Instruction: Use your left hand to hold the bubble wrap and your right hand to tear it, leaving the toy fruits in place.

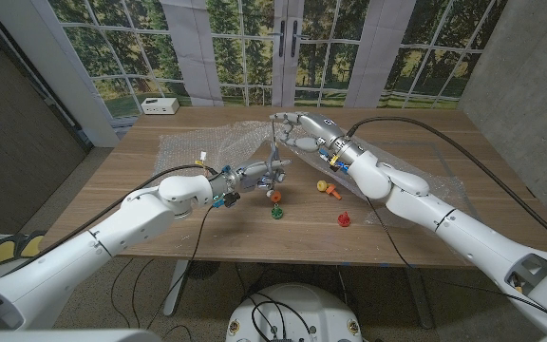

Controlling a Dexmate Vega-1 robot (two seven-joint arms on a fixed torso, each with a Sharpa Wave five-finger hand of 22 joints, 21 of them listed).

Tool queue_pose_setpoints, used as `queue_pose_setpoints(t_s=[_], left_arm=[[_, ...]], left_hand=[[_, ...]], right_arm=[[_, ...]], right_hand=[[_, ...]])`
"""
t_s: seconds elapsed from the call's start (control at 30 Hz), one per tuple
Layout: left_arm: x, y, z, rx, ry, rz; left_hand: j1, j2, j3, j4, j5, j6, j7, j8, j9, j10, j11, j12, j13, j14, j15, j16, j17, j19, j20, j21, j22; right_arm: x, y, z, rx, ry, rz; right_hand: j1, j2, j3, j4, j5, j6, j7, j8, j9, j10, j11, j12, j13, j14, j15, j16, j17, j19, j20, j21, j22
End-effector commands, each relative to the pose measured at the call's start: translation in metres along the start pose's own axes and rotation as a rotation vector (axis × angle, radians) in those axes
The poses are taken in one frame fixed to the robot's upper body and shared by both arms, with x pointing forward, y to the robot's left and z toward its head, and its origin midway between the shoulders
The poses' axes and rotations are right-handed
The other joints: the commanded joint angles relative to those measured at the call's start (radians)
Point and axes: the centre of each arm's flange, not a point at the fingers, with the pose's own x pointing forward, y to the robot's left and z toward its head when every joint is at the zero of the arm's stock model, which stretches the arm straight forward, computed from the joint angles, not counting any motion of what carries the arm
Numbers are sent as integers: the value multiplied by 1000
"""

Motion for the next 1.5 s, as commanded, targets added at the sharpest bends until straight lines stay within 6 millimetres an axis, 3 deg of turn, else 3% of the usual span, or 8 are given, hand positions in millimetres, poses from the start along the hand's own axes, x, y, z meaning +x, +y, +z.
queue_pose_setpoints(t_s=[0.03,0.83,1.5], left_arm=[[-2,1,-1,-12,-30,6],[-7,-1,0,-11,-66,-13],[-15,8,13,56,-115,8]], left_hand=[[-18,-2,210,190,-2,-6,0,440,218,-26,-39,3,1,-5,-4,0,3,-6,-6,11,-6],[-86,-16,265,183,-8,-2,-6,432,188,-23,-39,4,1,-8,-5,2,3,-19,-9,44,-30],[-123,-28,303,175,-10,-5,-2,442,203,-23,-39,4,1,-9,-4,3,3,-31,-12,74,-46]], right_arm=[[4,5,-14,-18,49,12],[2,4,-17,-38,75,9],[9,7,-19,-56,95,18]], right_hand=[[11,3,-1,3,-4,-6,1,1,6,5,-9,3,2,3,-185,-5,6,4,-8,0,2],[15,5,-4,5,-14,-5,0,3,6,2,-9,5,0,4,-185,-8,9,4,-8,0,2],[19,6,-8,5,-22,-6,1,4,6,1,-9,9,-2,3,-185,-11,11,4,-7,0,2]])
